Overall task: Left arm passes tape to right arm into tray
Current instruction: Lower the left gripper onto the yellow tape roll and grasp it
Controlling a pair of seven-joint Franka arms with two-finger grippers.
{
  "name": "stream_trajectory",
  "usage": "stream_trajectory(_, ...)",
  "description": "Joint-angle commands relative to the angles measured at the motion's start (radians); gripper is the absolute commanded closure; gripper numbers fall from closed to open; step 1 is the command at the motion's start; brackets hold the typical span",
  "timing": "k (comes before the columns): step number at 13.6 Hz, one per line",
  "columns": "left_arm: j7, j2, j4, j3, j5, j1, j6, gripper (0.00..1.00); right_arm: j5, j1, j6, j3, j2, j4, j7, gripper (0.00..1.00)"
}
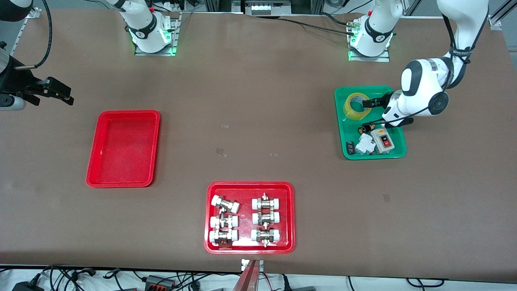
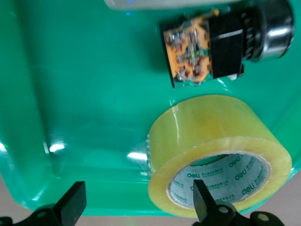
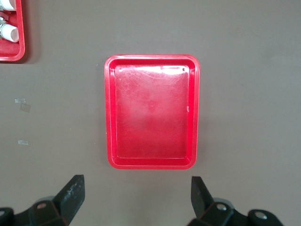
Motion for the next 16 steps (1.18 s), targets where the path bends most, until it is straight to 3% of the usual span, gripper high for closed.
stream_trajectory(1, -0.005, -0.006, -0.008, -0.016, -0.027, 0.007, 0.012, 0.15, 0.0, -0.003, -0.012, 0.002, 0.008, 0.024, -0.016, 0.0)
stream_trajectory(3, 0.011, -0.007, -0.005, -0.016, -0.029, 0.01, 0.004, 0.52, 0.001, -0.005, -0.012, 0.002, 0.008, 0.024, -0.016, 0.0)
stream_trajectory(4, 0.012, -0.007, -0.003, -0.016, -0.029, 0.012, 0.004, 0.65, 0.0, -0.006, -0.011, 0.002, 0.008, 0.024, -0.018, 0.0)
stream_trajectory(6, 0.014, -0.007, 0.0, -0.016, -0.04, 0.013, 0.003, 0.77, -0.002, -0.003, -0.011, 0.002, 0.008, 0.024, -0.021, 0.0)
stream_trajectory(8, 0.014, -0.007, 0.001, -0.016, -0.043, 0.013, -0.001, 0.83, -0.005, -0.003, -0.023, 0.002, 0.008, 0.024, -0.027, 0.0)
stream_trajectory(12, 0.014, -0.015, 0.03, -0.017, -0.043, 0.015, -0.039, 0.88, -0.005, -0.003, -0.025, 0.002, 0.008, 0.024, -0.029, 0.0)
stream_trajectory(16, 0.038, -0.027, 0.267, -0.004, -0.04, 0.018, -0.294, 0.91, -0.001, 0.001, -0.026, 0.005, 0.007, 0.024, -0.032, 0.0)
